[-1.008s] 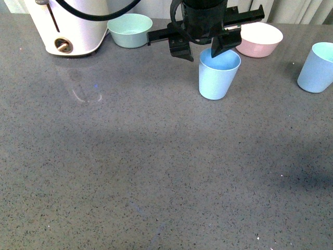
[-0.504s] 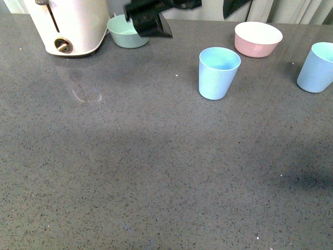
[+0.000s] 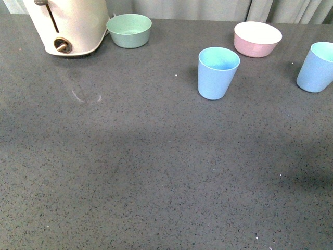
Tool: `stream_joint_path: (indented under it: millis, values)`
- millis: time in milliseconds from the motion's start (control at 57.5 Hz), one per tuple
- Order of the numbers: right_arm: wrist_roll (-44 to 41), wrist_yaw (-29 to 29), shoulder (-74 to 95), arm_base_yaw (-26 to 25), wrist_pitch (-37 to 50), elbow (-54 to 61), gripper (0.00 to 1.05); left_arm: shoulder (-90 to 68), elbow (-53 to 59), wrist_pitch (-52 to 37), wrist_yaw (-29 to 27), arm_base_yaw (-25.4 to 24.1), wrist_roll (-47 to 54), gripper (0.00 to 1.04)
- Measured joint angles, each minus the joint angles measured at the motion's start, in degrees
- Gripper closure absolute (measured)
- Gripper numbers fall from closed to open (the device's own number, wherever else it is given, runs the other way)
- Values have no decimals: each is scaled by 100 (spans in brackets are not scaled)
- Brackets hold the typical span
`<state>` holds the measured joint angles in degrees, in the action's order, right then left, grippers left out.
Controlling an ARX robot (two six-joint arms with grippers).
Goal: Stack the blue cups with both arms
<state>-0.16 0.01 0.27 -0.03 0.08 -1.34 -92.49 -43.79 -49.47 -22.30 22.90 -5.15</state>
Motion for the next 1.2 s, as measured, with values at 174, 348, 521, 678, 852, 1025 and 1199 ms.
stream_joint_path:
  millis: [174,348,521,678,852,1025,1199]
  values:
    - [0,-4,0,0,0,0,9,1086,1655,-457,566,-610,376,97]
    - [0,-4,0,0,0,0,9,2109,2739,-516,1095,-1108,437,103]
    - [0,-4,0,0,0,0,9,2833,3289,-339,1381,-1416,450,103]
    - [0,-2,0,0,0,0,9,3427,3617,-48,1580,-1602,452,103]
    - [0,-4,0,0,0,0,9,3869,3993,-76,1731,-1786,452,103]
    - [0,-2,0,0,0,0,9,4444,4207,404,2190,-2249,452,103]
    - [0,-4,0,0,0,0,9,5239,4288,1093,2229,-2264,455,103]
